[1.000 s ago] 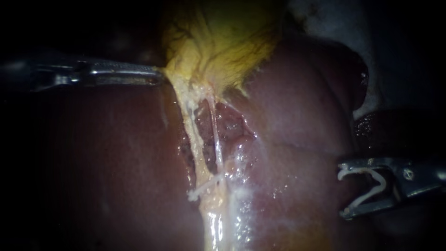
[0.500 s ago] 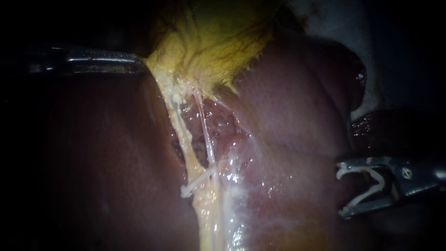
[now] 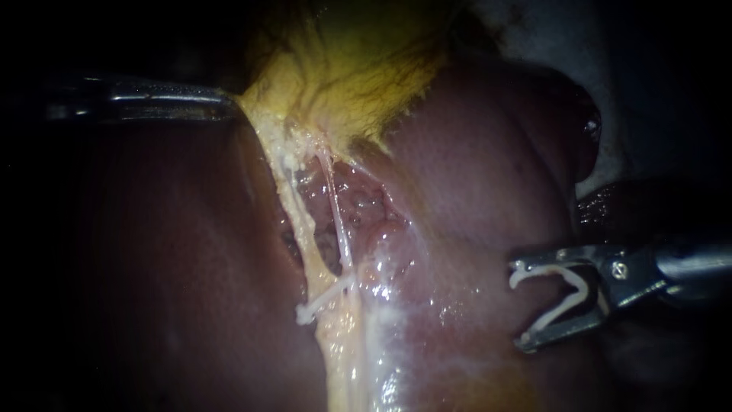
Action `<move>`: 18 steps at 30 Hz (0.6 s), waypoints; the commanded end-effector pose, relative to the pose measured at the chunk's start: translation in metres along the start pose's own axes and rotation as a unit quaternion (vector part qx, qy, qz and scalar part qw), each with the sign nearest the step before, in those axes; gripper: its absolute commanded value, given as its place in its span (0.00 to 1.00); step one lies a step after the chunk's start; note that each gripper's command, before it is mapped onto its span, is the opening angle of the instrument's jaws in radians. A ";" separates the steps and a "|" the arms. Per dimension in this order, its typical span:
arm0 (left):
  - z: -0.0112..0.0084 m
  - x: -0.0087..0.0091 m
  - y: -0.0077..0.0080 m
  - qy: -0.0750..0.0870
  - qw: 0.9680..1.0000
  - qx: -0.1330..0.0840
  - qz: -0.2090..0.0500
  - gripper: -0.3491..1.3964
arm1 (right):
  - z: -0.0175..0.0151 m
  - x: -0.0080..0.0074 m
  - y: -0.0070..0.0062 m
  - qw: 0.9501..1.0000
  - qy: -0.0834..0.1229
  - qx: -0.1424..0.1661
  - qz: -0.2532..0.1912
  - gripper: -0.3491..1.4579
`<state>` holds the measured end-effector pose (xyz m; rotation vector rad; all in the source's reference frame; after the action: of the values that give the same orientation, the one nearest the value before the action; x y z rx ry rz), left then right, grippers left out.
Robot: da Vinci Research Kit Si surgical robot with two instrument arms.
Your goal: Clipping second clip left tube
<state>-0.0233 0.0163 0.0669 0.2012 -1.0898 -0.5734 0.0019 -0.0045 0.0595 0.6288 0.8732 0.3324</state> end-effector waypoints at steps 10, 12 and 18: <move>0.0001 0.0001 0.0000 0.000 1.000 0.000 0.000 0.00 | 0.0027 0.0021 0.0014 0.997 0.042 0.055 0.030 0.49; 0.0001 0.0000 0.0000 0.000 1.000 0.000 0.000 0.00 | 0.0034 0.0026 0.0018 0.996 0.053 0.068 0.036 0.49; 0.0001 0.0000 0.0000 0.000 1.000 0.000 0.000 0.00 | 0.0055 0.0038 0.0025 0.991 0.074 0.097 0.054 0.49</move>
<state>-0.0234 0.0163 0.0670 0.2006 -1.0899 -0.5734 0.0090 -0.0026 0.0616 0.8491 1.0362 0.4061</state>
